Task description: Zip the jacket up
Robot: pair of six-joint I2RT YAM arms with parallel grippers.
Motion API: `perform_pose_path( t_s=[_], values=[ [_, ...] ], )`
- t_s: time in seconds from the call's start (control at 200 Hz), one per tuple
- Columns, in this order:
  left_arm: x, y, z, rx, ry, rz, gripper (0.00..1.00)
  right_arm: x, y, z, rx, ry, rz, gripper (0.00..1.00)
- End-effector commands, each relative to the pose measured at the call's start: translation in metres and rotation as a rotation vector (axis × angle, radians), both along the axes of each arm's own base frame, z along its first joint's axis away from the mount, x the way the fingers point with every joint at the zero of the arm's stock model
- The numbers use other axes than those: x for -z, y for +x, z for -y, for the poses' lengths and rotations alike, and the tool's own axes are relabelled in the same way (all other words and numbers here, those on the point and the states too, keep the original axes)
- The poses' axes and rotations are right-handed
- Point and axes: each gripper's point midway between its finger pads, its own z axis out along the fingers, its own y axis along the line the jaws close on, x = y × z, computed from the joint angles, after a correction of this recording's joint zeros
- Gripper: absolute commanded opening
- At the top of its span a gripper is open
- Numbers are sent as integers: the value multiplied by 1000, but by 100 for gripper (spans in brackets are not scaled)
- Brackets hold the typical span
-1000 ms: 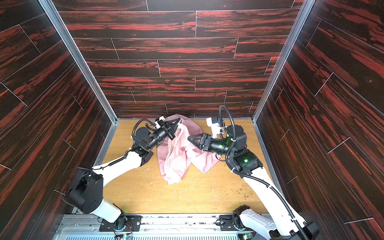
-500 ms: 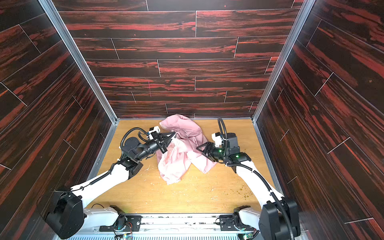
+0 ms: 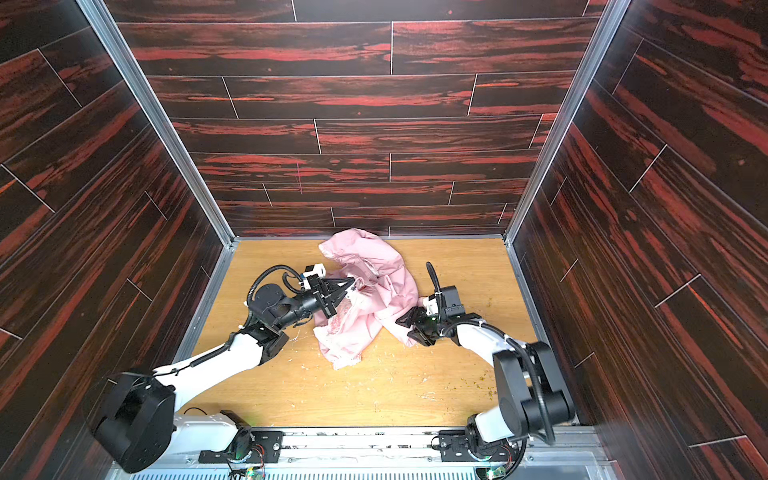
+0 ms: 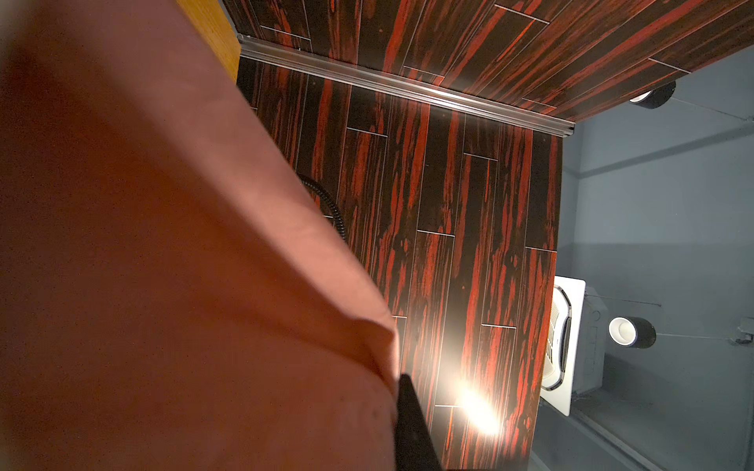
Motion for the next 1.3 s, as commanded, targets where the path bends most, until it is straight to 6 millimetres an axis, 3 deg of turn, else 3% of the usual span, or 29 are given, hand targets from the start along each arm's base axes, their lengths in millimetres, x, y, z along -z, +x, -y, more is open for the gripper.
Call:
perform_pose_path(
  t_s=[0.0, 0.12, 0.2, 0.296, 0.381, 0.456, 0.516, 0.686, 0.756, 0.872, 0.942, 1.067, 1.297],
  values=[
    [-17, 9, 9, 32, -71, 71, 0, 9, 38, 7, 96, 10, 18, 65],
    [-26, 23, 23, 91, -113, 95, 0, 15, 79, 21, 166, -1, 34, 65],
    [-35, 31, 33, 130, -138, 110, 0, 9, 110, 42, 210, -28, 64, 65],
    [-40, 36, 37, 138, -138, 122, 0, -11, 135, 61, 230, -50, 109, 65],
    [-37, 36, 37, 136, -112, 123, 0, -38, 138, 64, 193, -83, 171, 65],
    [-17, 32, 35, 124, -53, 89, 0, -58, 124, 62, 175, -66, 197, 65],
    [8, 30, 31, 94, 20, 46, 0, -67, 102, 59, 162, -46, 202, 64],
    [69, 17, 5, -27, 125, -22, 0, -71, 24, 49, 87, -85, 209, 64],
    [89, 12, -6, -70, 119, -48, 0, -75, -2, 40, 33, -116, 235, 64],
    [131, -1, -19, -113, 166, -130, 0, -86, -35, 10, -97, -124, 271, 64],
    [153, -8, -25, -130, 201, -192, 0, -91, -48, -14, -186, -102, 287, 64],
    [176, -16, -35, -164, 226, -258, 0, -88, -65, -46, -290, -70, 283, 64],
    [191, -26, -44, -184, 294, -333, 0, -78, -65, -70, -343, -56, 251, 64]
  ],
)
